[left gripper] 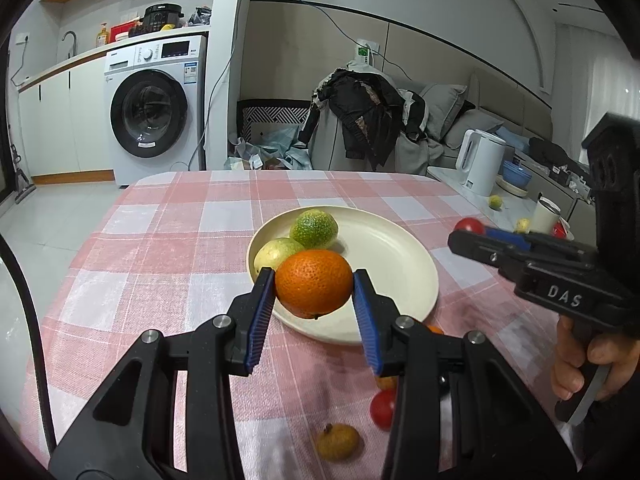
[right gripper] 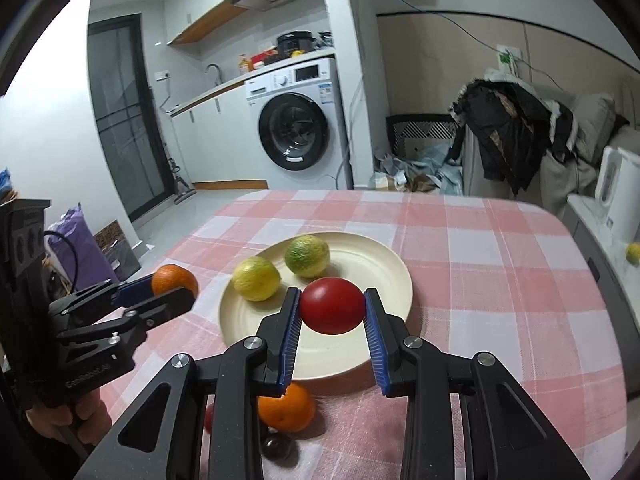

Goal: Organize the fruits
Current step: 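Carry the mandarin onto the plate with the left tool while the right tool places the tomato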

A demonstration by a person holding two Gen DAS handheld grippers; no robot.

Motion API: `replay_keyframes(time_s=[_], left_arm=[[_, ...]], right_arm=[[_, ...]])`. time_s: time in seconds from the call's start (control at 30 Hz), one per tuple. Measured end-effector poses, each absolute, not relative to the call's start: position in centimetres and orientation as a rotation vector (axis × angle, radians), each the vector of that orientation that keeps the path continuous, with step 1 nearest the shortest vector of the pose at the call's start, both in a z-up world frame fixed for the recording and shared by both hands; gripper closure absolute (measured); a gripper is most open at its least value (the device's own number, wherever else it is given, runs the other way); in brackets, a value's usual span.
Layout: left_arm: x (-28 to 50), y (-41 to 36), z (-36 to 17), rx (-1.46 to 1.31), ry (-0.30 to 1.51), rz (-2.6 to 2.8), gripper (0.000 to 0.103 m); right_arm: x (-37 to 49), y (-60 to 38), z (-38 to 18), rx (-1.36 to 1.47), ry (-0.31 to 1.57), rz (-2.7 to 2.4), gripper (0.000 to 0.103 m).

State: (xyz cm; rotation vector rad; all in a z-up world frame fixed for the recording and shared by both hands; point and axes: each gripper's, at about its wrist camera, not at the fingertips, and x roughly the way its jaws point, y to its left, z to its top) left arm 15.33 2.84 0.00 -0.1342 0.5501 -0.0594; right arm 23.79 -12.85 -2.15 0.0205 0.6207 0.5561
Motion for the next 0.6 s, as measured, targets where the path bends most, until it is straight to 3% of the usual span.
replay_keyframes(time_s=[0.6], left_arm=[[18.4, 3.2, -2.0, -0.134, 0.625, -0.01, 0.067]], right_arm=[[27.0, -11.7, -4.9, -0.011, 0.712, 0.52, 0.071]])
